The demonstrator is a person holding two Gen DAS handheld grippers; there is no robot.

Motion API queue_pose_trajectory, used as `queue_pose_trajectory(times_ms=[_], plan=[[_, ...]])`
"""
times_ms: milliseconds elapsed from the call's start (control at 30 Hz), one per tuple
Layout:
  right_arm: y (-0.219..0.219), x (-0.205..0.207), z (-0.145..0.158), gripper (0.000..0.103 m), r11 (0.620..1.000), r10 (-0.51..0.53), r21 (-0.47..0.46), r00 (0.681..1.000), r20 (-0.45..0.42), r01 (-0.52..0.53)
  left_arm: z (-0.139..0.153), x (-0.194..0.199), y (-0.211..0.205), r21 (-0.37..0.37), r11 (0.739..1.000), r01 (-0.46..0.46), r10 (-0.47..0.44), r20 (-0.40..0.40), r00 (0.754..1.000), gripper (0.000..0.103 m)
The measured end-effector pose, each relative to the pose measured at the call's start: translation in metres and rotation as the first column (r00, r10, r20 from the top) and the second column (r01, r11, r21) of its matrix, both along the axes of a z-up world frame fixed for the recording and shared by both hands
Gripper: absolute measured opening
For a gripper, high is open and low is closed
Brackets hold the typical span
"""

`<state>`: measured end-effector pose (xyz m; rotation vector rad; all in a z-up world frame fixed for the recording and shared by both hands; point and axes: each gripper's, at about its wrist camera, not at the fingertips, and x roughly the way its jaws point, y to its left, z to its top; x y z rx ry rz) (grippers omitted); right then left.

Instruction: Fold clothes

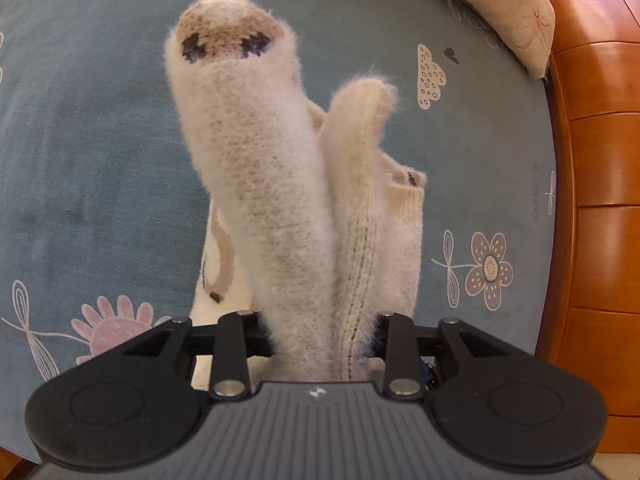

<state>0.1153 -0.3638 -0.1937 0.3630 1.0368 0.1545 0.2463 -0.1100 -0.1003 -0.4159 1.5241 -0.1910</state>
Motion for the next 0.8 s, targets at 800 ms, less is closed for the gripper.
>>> queue_pose_trajectory(times_ms=[800], plan=[[-0.085,-0.048,-0.016,0.04,0.989,-0.147,-0.006,0.989,-0.023,0.147,-0.074,0.023,-0.128,0.044,0.999,-0.027,0.029,-0.055,0.998,0.053]])
